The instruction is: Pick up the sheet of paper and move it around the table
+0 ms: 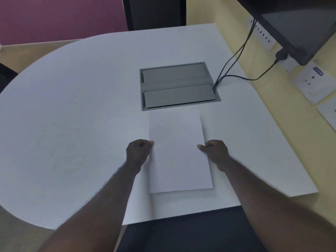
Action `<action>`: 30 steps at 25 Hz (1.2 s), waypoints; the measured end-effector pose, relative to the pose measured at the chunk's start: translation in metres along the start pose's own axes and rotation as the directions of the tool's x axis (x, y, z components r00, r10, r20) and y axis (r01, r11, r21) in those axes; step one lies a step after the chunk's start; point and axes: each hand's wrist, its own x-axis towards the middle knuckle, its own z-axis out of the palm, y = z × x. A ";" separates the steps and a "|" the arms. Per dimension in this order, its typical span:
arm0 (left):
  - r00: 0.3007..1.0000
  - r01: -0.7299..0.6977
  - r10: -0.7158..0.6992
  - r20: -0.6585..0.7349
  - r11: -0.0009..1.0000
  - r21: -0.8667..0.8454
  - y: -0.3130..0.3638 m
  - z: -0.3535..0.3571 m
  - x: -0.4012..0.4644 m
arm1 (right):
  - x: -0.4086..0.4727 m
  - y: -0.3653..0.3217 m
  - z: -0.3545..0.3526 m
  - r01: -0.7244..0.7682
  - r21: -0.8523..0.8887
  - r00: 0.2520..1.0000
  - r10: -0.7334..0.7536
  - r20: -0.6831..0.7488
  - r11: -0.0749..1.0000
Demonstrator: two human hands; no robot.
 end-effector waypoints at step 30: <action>0.995 0.065 -0.050 -0.083 0.980 0.188 -0.019 0.033 0.039 | 0.048 0.020 0.019 0.061 -0.076 0.957 -0.080 -0.277 0.995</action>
